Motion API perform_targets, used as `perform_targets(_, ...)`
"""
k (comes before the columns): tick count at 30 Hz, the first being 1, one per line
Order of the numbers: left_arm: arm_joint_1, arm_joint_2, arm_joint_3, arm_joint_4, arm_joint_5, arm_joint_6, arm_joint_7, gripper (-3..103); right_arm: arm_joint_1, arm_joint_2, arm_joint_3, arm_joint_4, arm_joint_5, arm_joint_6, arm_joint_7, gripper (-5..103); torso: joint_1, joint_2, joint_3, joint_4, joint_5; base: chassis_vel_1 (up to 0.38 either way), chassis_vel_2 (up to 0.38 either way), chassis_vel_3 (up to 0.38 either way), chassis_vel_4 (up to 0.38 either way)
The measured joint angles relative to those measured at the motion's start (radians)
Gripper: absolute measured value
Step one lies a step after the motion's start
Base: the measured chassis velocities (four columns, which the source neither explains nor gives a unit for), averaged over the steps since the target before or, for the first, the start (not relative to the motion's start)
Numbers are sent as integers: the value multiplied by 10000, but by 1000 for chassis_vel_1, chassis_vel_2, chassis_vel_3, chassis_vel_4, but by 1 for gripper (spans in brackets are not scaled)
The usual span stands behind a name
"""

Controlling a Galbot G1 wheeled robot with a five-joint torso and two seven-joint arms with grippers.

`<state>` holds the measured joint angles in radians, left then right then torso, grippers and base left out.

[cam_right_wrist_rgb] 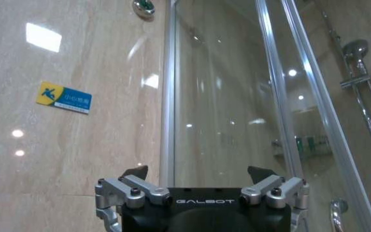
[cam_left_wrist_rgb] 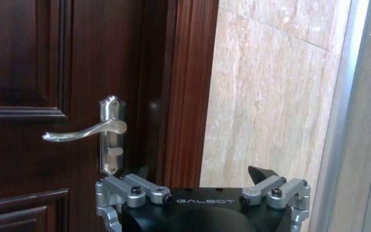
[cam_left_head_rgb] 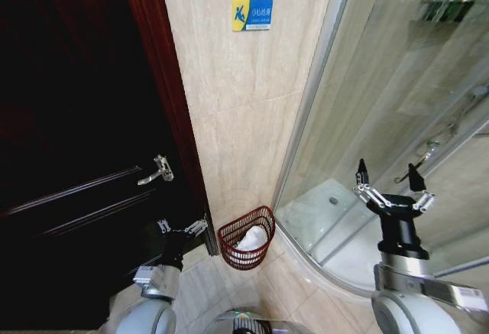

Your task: Discard the used towel into the hamper.

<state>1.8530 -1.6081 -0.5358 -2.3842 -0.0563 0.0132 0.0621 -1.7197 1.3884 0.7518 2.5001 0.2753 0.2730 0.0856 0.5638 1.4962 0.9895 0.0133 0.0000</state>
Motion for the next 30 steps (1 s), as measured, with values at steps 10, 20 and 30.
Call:
perform_targets(10, -1, 0, 0, 0, 0, 0, 0, 100, -23, 28, 5, 0, 9, 185, -70, 100, 17, 12, 10, 0, -1, 31, -34, -30, 34)
perform_targets(20, 0, 3, -1, 0, 0, 1, -1, 100, 24, 24, -25, 0, 6, 203, -58, 100, 11, 19, 6, 0, -8, 192, -188, -178, 188)
perform_targets(30, 3, 2, -1, 0, 0, 1, -1, 100, 90, 21, -46, -1, 5, 250, 23, 100, 2, 23, 1, 2, -4, 125, -158, -162, 166)
